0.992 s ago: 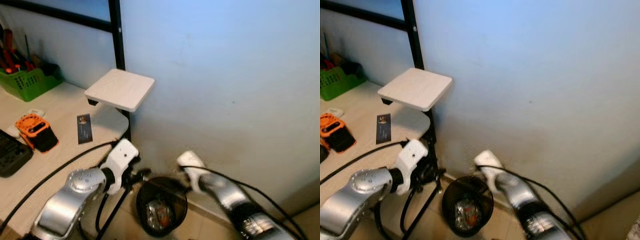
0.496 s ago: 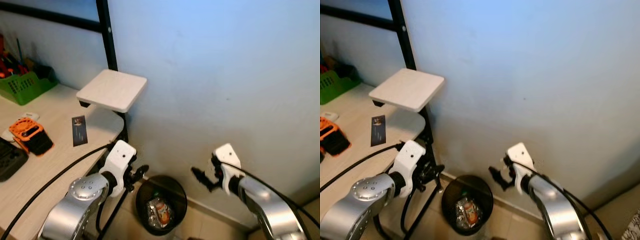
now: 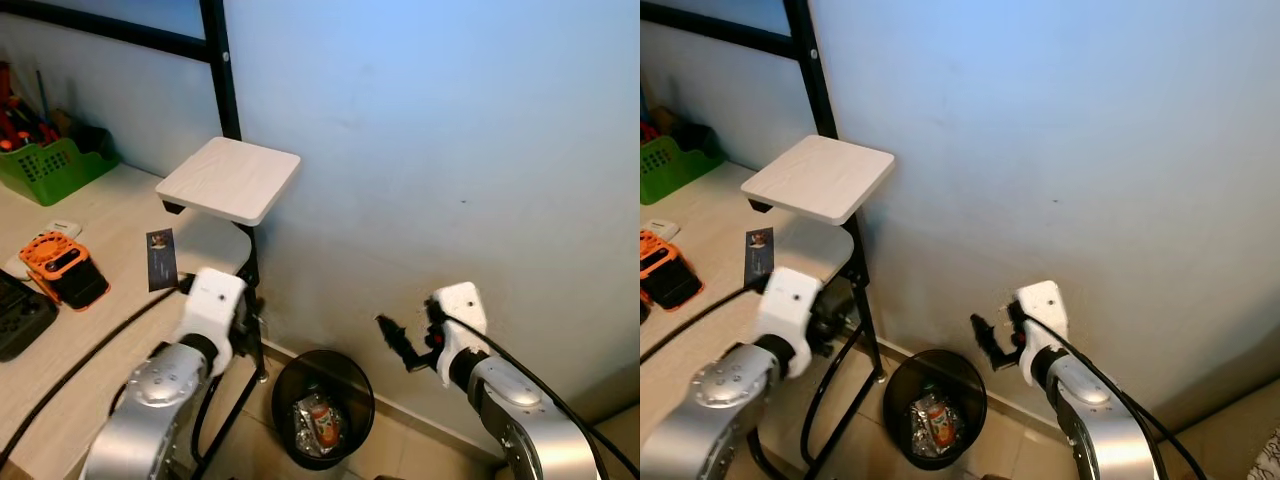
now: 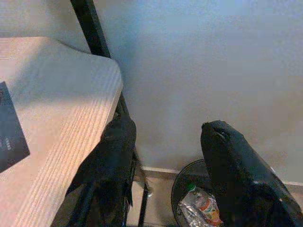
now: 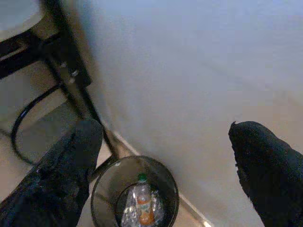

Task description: Clean up the room

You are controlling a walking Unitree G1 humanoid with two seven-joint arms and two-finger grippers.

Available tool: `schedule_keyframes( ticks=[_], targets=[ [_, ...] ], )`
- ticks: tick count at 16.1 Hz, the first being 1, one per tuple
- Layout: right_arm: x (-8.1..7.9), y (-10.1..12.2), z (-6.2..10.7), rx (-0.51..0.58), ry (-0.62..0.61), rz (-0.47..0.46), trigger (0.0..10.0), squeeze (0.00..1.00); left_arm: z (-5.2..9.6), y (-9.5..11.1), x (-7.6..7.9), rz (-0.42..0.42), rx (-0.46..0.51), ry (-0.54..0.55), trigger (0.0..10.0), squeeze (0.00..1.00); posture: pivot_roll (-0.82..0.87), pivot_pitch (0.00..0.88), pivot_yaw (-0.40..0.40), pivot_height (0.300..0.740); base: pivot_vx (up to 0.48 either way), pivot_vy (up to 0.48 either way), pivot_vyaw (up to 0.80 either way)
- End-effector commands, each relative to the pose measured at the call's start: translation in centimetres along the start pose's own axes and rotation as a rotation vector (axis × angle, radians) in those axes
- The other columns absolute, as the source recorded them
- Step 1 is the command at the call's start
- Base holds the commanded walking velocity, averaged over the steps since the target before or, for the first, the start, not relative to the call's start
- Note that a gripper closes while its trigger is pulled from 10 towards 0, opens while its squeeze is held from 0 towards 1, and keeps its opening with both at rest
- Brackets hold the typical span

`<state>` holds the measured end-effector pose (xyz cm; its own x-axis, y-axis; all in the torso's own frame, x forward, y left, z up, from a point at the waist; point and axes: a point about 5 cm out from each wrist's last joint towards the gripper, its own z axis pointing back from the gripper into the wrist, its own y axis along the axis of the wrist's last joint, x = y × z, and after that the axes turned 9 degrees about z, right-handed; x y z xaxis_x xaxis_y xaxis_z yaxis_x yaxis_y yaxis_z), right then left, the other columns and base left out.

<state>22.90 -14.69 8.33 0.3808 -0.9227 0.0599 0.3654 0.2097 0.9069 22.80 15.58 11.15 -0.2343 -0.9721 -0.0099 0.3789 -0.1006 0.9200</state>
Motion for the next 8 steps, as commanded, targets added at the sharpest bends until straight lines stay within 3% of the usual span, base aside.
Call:
schedule_keyframes(
  ticks=[1, 2, 6, 8],
  targets=[
    [0.76, 0.13, 0.24, 0.017, -0.043, -0.022, 10.0, 0.00, 0.20, -0.05, -0.27, -0.021, -0.007, 0.021, 10.0, 0.00, -0.07, 0.000, -0.045, 0.740, 0.000, 0.000, 0.00],
    [0.96, 0.35, 0.17, 0.030, -0.064, -0.034, 10.0, 0.00, 0.22, -0.23, -0.38, -0.023, -0.021, 0.024, 10.0, 0.00, -0.07, 0.000, -0.046, 0.740, 0.000, 0.000, 0.00],
    [0.96, -0.28, 0.04, 0.017, -0.084, -0.092, 10.0, 0.00, 0.39, -0.65, 0.13, -0.050, -0.040, -0.046, 10.0, 0.00, -0.05, 0.000, -0.056, 0.740, 0.000, 0.000, -0.80],
    [0.64, -0.31, 0.13, 0.026, -0.076, -0.127, 10.0, 0.00, 0.37, -0.44, 0.02, -0.006, -0.046, -0.033, 10.0, 0.00, -0.05, 0.000, -0.061, 0.740, 0.000, 0.000, -0.80]
  ],
)
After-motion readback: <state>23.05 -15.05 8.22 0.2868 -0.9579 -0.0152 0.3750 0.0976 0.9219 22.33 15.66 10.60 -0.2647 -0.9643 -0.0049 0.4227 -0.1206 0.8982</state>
